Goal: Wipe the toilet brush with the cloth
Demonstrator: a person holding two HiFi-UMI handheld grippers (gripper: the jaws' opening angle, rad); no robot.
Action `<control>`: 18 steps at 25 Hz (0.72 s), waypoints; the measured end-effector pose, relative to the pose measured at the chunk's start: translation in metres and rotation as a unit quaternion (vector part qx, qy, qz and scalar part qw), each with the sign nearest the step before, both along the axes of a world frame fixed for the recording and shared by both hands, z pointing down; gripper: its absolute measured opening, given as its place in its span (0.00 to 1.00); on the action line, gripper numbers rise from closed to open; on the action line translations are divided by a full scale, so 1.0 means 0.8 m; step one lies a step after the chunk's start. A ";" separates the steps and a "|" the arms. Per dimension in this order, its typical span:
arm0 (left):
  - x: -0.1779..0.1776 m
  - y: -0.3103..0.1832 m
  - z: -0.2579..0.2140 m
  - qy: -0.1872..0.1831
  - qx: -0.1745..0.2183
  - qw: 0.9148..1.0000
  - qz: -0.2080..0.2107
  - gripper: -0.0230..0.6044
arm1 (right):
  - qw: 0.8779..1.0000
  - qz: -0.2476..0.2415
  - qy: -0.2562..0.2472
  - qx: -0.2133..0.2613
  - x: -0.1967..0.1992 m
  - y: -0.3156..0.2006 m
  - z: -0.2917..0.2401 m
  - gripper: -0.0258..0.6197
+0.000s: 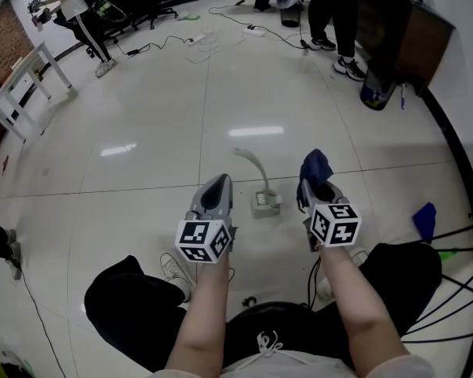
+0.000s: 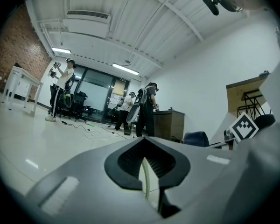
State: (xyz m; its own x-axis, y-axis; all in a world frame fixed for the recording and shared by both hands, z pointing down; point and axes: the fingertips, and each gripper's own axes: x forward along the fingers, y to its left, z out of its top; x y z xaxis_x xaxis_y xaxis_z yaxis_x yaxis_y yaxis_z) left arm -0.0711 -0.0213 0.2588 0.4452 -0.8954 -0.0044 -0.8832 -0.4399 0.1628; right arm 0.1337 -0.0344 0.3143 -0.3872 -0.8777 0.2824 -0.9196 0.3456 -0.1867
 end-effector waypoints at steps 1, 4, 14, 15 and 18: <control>0.000 0.000 0.000 0.001 0.000 1.000 0.001 0.05 | 1.000 0.000 0.003 -0.001 0.001 0.001 0.001 0.15; 0.000 0.000 0.005 0.008 -0.004 1.000 0.002 0.05 | 1.000 0.000 0.006 -0.004 0.002 0.003 0.008 0.15; -0.001 0.009 0.028 0.013 -0.011 1.000 0.015 0.05 | 1.000 -0.011 0.018 -0.011 -0.012 0.016 0.033 0.15; 0.003 0.007 0.024 0.013 -0.013 1.000 0.015 0.05 | 1.000 -0.012 0.019 -0.012 -0.010 0.013 0.029 0.15; 0.012 0.003 0.018 0.013 -0.019 1.000 0.019 0.05 | 1.000 -0.013 0.018 -0.016 -0.004 0.009 0.023 0.15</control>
State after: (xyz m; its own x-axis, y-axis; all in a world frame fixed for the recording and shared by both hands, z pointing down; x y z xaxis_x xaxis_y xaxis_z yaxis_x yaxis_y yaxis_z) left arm -0.0614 -0.0193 0.2736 0.4795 -0.8774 0.0163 -0.8609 -0.4667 0.2027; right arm 0.1302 -0.0273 0.3327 -0.3979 -0.8583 0.3242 -0.9172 0.3633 -0.1639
